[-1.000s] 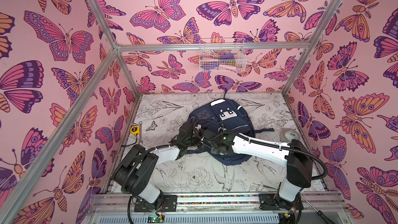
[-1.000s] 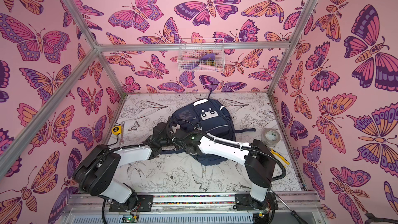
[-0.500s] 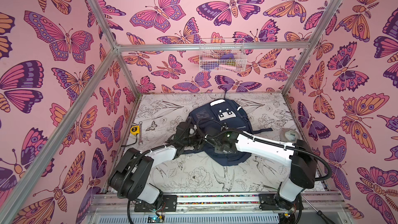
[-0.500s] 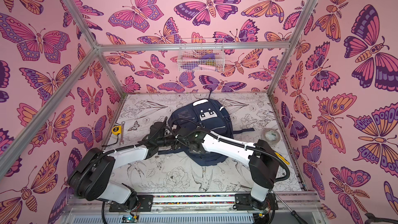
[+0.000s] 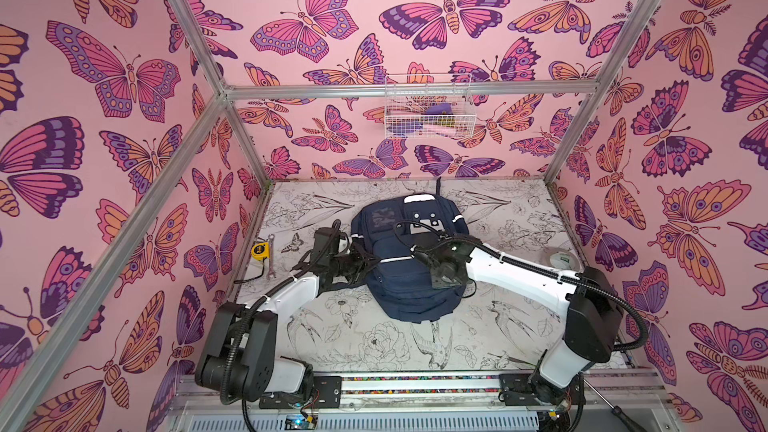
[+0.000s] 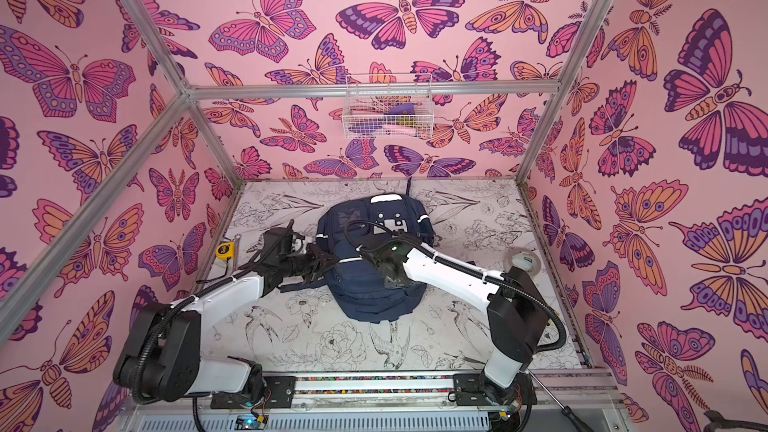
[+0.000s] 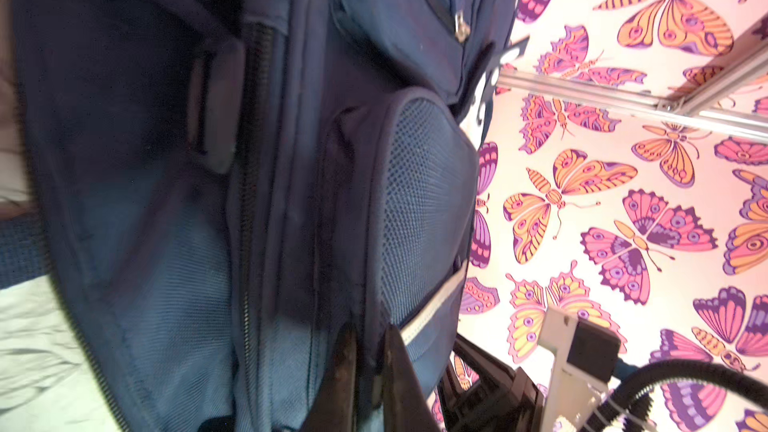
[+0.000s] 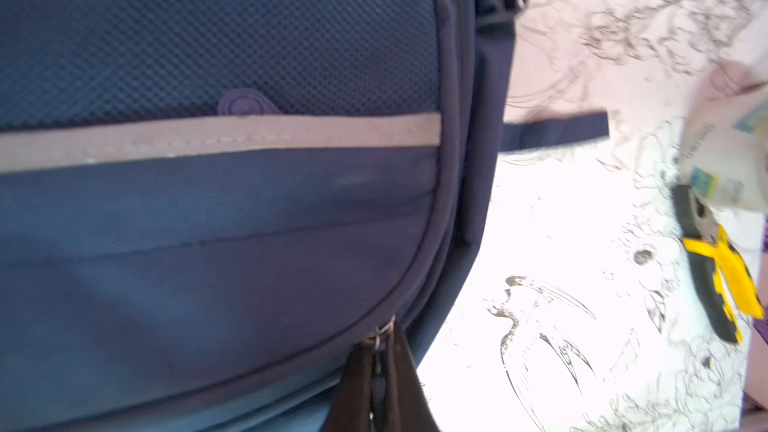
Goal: Pack the student bag
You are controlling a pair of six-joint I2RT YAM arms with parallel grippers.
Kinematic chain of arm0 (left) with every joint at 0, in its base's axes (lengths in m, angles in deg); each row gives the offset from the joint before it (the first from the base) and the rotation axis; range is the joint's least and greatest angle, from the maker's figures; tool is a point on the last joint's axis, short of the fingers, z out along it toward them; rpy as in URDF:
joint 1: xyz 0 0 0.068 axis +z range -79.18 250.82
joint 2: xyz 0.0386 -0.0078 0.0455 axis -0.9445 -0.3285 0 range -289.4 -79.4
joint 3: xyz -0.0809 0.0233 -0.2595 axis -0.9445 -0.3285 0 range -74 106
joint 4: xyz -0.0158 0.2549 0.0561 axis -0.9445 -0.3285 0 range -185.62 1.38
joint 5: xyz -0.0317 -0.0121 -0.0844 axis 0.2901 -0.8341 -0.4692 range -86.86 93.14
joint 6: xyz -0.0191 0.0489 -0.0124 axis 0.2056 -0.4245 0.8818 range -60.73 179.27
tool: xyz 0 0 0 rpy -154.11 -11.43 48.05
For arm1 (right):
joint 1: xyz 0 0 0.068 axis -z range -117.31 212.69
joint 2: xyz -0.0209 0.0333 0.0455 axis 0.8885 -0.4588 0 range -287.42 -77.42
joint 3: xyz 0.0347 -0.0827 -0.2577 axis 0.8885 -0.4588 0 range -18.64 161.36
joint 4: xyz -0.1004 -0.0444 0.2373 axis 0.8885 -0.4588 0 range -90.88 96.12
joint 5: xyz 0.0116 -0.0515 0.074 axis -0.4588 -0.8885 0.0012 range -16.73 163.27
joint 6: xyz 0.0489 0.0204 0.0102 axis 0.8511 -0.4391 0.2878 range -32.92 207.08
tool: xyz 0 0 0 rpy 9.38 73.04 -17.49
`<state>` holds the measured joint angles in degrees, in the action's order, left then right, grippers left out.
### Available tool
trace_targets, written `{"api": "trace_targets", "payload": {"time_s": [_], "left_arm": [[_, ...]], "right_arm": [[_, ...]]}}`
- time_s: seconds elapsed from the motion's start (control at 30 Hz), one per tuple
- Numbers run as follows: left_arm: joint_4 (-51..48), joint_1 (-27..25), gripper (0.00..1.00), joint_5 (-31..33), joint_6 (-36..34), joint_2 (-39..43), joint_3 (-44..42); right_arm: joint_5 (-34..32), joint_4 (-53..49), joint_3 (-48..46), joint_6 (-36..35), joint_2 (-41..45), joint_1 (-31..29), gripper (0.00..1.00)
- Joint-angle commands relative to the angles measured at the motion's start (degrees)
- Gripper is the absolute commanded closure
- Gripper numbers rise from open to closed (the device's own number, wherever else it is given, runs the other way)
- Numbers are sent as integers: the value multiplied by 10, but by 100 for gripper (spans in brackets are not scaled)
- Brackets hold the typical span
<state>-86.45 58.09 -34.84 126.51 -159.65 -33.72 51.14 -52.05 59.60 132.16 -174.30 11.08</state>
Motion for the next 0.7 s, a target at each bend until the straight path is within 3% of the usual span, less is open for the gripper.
{"api": "trace_targets", "payload": {"time_s": [0.0, 0.07, 0.17, 0.27, 0.53, 0.67], "left_arm": [[-37, 42, 100, 58, -30, 0, 22], [-44, 45, 95, 47, -33, -1, 31], [-68, 44, 66, 51, -36, 20, 30], [-114, 44, 48, 77, -46, 65, 20], [-202, 20, 32, 76, -45, 163, 11], [-229, -25, 22, 87, -6, 197, 14]], "right_arm": [[81, -9, 10, -63, -3, 10, 100], [140, 29, 10, -69, -1, 10, 100], [135, 24, 30, -57, -10, 9, 100], [138, 21, 45, -64, -20, 9, 100], [176, 56, 42, -74, -7, 10, 100], [192, 77, 37, -76, 3, 10, 100]]}}
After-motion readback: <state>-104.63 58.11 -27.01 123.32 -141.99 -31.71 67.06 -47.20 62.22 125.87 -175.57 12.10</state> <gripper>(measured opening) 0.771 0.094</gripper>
